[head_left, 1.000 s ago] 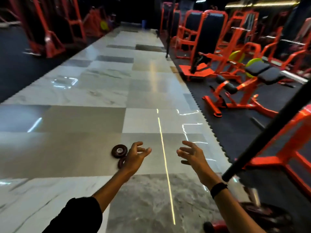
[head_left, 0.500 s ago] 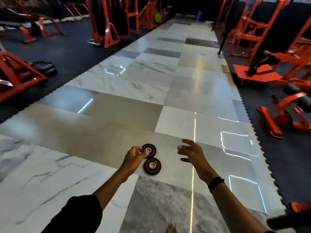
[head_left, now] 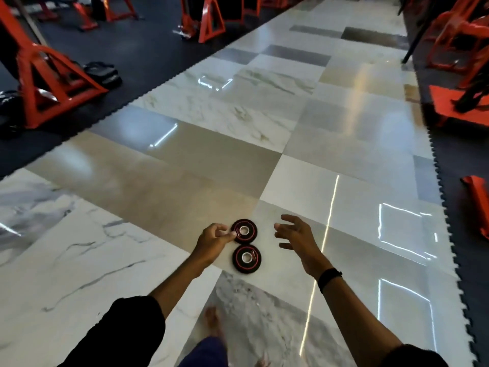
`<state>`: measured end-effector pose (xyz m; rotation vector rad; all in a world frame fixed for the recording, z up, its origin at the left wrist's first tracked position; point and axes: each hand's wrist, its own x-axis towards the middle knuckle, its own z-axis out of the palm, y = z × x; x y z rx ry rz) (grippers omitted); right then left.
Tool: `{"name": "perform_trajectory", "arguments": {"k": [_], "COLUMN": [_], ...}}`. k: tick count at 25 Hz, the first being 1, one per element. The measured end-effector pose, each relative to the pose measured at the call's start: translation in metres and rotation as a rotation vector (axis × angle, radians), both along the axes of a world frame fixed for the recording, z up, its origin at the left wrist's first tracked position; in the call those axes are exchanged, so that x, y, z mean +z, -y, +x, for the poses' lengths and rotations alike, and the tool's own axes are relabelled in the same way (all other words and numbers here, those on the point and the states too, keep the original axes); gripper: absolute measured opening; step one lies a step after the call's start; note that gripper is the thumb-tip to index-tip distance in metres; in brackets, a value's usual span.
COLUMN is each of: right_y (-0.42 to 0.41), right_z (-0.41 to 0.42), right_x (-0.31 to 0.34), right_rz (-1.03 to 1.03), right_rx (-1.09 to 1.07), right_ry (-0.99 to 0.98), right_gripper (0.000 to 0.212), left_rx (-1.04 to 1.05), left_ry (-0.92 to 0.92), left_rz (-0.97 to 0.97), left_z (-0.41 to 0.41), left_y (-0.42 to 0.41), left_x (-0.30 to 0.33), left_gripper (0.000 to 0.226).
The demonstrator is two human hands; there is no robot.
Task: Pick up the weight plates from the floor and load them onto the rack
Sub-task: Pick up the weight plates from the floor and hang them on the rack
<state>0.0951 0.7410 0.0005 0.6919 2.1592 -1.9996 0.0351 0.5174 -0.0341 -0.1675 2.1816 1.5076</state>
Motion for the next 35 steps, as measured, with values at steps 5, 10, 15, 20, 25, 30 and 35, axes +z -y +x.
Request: {"name": "perform_trajectory", "arguments": {"k": [5,10,15,20,25,30,35], "right_y": [-0.009,-0.033,-0.045,-0.051,-0.068,-0.091,-0.09], "right_z": [-0.063,-0.145,-0.198,-0.22,-0.233,-0.256,-0.274], "right_x": [-0.017,-0.038,-0.083,-0.193,-0.372,-0.577,-0.721], "right_rz": [0.02,0.077,0.082,0.092,0.166,0.181,0.215], "right_rx": [0.062,0.113,0.117,0.22,0.227,0.307,0.423], "right_ry": [0.072,0.166,0.332,0.551,0.707,0.803,0.776], "right_gripper": [0.045,0.047,0.046,0.053,0.061,0.065,0.089], "left_rx": [0.037,0.061,0.081,0.087,0.061,0.072,0.013], "left_ry": [0.057,0.106,0.247,0.462,0.579,0.631,0.607], "left_rz": [0.022,0.044,-0.059,-0.222,-0.336,-0.418,-0.412], "left_z": [-0.059,-0.139,-0.184,-0.204,-0.211,-0.218,-0.23], "left_y": [-0.013,-0.044,-0.066,-0.069,-0.08,-0.108,-0.135], "left_x": [-0.029,-0.058,-0.098,-0.193,-0.363,-0.542,-0.676], "left_gripper": [0.037,0.035,0.035,0.038,0.043,0.062,0.087]}}
